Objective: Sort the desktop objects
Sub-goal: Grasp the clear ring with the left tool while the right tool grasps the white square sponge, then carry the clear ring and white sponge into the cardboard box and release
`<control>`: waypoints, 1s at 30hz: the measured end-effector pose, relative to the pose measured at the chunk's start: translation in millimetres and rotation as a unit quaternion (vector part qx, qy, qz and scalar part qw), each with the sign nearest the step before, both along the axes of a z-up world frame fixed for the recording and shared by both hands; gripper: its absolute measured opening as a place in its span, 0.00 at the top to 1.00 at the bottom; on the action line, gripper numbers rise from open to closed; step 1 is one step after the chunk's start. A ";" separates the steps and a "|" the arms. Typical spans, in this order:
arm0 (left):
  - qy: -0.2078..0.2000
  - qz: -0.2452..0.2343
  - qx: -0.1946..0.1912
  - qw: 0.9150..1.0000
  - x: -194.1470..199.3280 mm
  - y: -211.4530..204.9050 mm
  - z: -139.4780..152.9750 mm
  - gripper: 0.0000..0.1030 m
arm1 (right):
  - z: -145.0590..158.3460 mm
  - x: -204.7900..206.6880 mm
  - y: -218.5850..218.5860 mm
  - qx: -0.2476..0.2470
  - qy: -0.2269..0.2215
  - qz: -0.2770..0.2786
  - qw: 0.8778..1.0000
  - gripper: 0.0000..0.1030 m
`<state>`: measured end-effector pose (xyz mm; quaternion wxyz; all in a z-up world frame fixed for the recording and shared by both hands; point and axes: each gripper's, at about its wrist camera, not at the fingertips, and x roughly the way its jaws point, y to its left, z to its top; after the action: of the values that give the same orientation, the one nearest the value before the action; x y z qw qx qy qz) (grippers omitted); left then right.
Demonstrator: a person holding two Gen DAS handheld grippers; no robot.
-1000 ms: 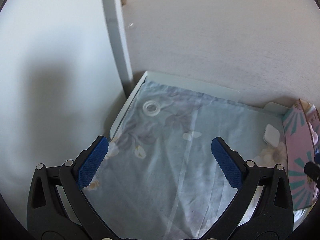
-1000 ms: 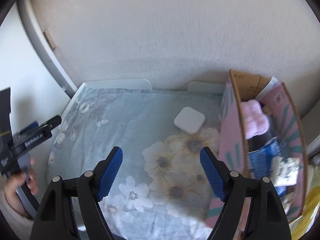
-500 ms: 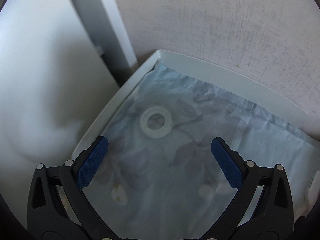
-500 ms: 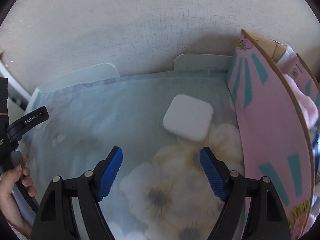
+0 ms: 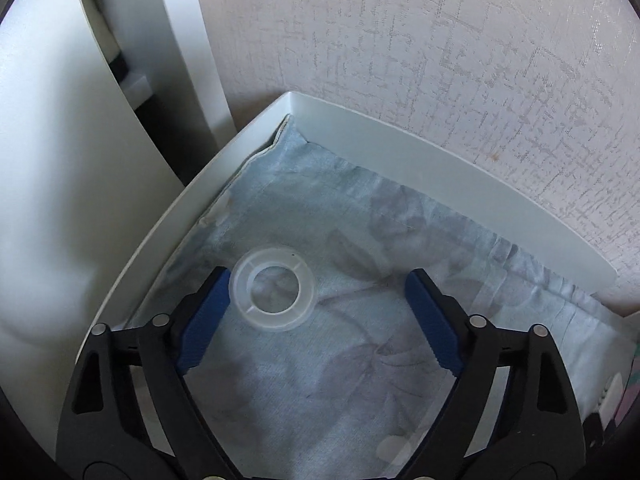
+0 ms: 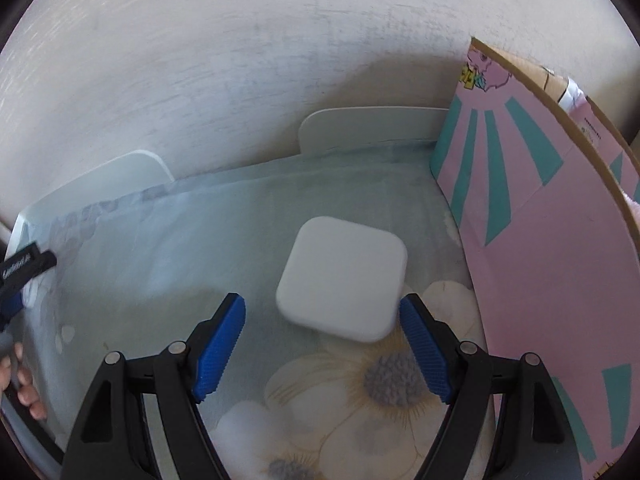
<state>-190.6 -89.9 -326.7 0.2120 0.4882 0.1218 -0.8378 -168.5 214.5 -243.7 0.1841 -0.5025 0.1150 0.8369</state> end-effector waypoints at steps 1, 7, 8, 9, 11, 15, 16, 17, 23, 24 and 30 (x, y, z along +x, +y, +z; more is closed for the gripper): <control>0.001 -0.004 0.002 1.000 1.5 0.3 0.2 0.18 | -0.5 -0.6 1.3 0.002 0.002 -0.003 1.000 0.26; 0.012 -0.008 0.000 1.000 13.0 -0.7 4.6 0.46 | 1.5 -2.5 3.1 0.010 0.016 -0.003 1.000 0.41; 0.013 -0.008 0.000 1.000 14.3 -1.4 5.4 0.54 | 1.8 -2.7 3.4 0.004 0.018 0.001 1.000 0.41; 0.015 -0.008 0.002 1.000 16.0 -2.6 6.3 0.58 | 2.2 -2.6 3.4 0.001 0.021 0.004 1.000 0.41; 0.020 -0.010 0.013 1.000 19.8 -5.2 7.7 0.62 | 2.7 -2.8 2.8 -0.001 0.024 0.010 1.000 0.41; 0.031 -0.021 0.023 0.999 26.8 -3.5 10.5 0.62 | 5.9 -2.7 1.2 -0.003 0.031 0.018 0.999 0.42; 0.035 -0.023 0.024 0.999 28.9 -2.6 12.2 0.62 | 6.7 -2.7 0.3 -0.003 0.032 0.020 0.999 0.42; 0.037 -0.026 0.023 0.999 30.7 -1.5 13.9 0.62 | 7.3 -3.1 -1.2 -0.002 0.032 0.025 0.999 0.42; 0.051 -0.039 0.035 0.997 44.3 5.9 29.4 0.62 | 17.6 -2.1 -14.2 0.014 0.035 0.064 0.997 0.42; 0.055 -0.044 0.037 0.997 48.1 8.7 34.6 0.62 | 21.3 -1.5 -15.7 0.014 0.038 0.069 0.997 0.42; 0.057 -0.092 0.051 0.993 62.2 36.4 67.9 0.62 | 57.1 2.9 -26.3 -0.011 0.046 0.122 0.991 0.42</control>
<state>-128.4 -53.5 -258.8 0.1015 0.4586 0.1308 -0.8731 -165.5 188.2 -186.6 0.0698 -0.4758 0.0703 0.8740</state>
